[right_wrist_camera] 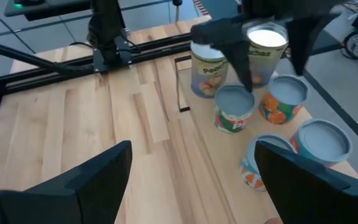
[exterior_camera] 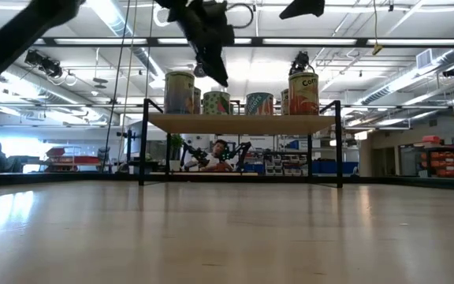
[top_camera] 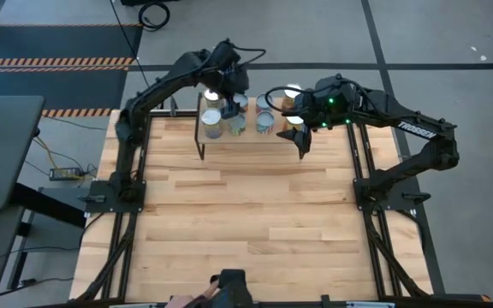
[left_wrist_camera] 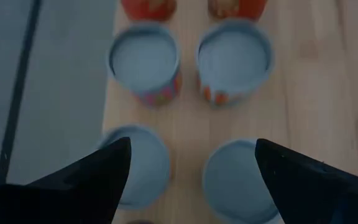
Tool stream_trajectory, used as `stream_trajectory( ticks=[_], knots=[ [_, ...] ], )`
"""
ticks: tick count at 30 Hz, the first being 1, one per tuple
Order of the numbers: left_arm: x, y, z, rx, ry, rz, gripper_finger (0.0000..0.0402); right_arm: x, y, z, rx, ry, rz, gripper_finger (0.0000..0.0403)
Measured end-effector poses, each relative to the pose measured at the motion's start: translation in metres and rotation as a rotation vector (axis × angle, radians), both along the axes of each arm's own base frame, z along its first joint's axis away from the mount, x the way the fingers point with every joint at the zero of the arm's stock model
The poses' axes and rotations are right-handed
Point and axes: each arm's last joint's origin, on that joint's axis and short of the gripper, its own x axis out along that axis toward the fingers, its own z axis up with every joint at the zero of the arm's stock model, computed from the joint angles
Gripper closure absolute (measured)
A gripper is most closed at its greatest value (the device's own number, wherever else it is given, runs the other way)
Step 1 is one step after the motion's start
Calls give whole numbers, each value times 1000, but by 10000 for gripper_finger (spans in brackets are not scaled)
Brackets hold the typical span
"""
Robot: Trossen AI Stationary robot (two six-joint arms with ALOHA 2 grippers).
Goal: Pick and place cans onto a shelf
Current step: Adjust the cans on the shelf
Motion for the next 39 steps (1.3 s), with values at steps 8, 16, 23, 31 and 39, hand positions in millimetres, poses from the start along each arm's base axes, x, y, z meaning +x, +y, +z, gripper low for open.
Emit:
stream_trajectory(
  ticks=[8, 16, 23, 31, 39],
  knots=[
    [2, 3, -15, -5, 117, 30, 54, 0, -1, 0, -17, 4, -6, 56],
    [9, 0, -26, 91, 231, 57, 54, 0, -2, 0, -38, 10, -15, 56],
    [17, -6, -27, 102, 215, 41, 54, 0, -2, 0, -38, 10, -15, 56],
    [24, -10, -34, 142, 261, 75, 54, 0, -2, 0, -32, 9, -19, 56],
    [30, -10, -33, 179, 228, 84, 54, 0, -2, 0, -22, 6, -25, 56]
  ],
)
